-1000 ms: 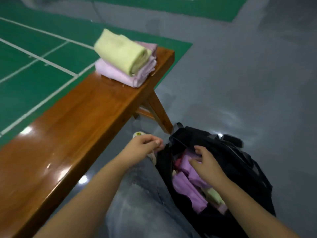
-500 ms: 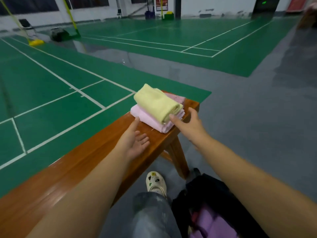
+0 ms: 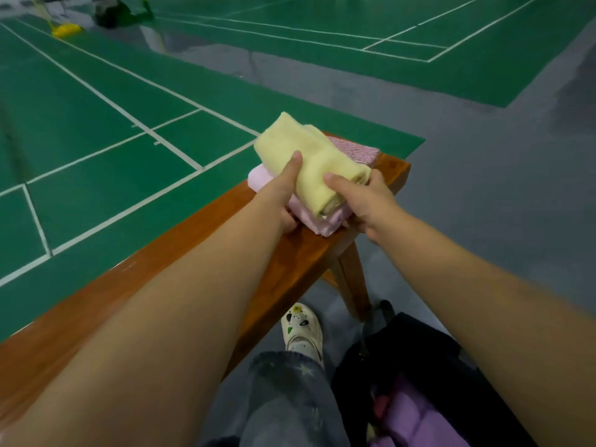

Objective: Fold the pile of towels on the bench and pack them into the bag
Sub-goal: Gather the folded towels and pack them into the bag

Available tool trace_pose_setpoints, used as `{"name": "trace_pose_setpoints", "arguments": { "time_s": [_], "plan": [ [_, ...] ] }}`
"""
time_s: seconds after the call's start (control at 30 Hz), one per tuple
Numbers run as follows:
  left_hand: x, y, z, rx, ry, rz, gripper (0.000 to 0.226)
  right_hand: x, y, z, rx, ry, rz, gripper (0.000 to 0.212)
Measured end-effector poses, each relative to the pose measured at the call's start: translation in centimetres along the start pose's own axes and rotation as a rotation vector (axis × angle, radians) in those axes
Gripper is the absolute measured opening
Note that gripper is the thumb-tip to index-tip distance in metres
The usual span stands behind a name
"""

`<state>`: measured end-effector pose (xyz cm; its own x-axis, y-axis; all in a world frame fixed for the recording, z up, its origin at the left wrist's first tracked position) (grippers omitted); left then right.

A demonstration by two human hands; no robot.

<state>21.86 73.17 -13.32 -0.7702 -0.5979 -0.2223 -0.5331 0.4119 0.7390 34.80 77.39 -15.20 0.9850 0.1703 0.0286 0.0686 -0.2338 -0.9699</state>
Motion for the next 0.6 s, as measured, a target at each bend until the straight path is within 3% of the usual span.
{"name": "trace_pose_setpoints", "arguments": {
  "time_s": [0.2,0.43,0.53,0.6],
  "plan": [
    [-0.5,0.0,-0.8,-0.001,-0.089,0.030,0.050,-0.8,-0.1,-1.9,0.022,-0.081,-0.132,0.071],
    [4.5,-0.5,-2.7,0.044,-0.010,0.127,0.056,-0.5,0.9,-6.3,0.024,-0.374,-0.061,0.049],
    [7.4,-1.1,-3.8,0.060,-0.051,0.043,0.075,-0.3,1.5,-8.7,-0.005,-0.443,0.016,0.036],
    [8.7,-1.8,-5.4,0.056,-0.114,-0.056,0.075,0.3,2.5,-10.2,-0.088,-0.472,0.151,0.033]
  ]
}}
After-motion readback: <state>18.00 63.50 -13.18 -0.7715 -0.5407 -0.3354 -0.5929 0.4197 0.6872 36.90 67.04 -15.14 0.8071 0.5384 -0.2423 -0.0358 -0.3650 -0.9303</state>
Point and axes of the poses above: each hand's wrist, its own z-axis towards the middle knuckle, its own x-axis out of the back of the hand, y = z × x, the point moved 2 cm from there along z, towards the middle knuckle, and after that the axes turned 1 degree about x, right-handed, at the moved point
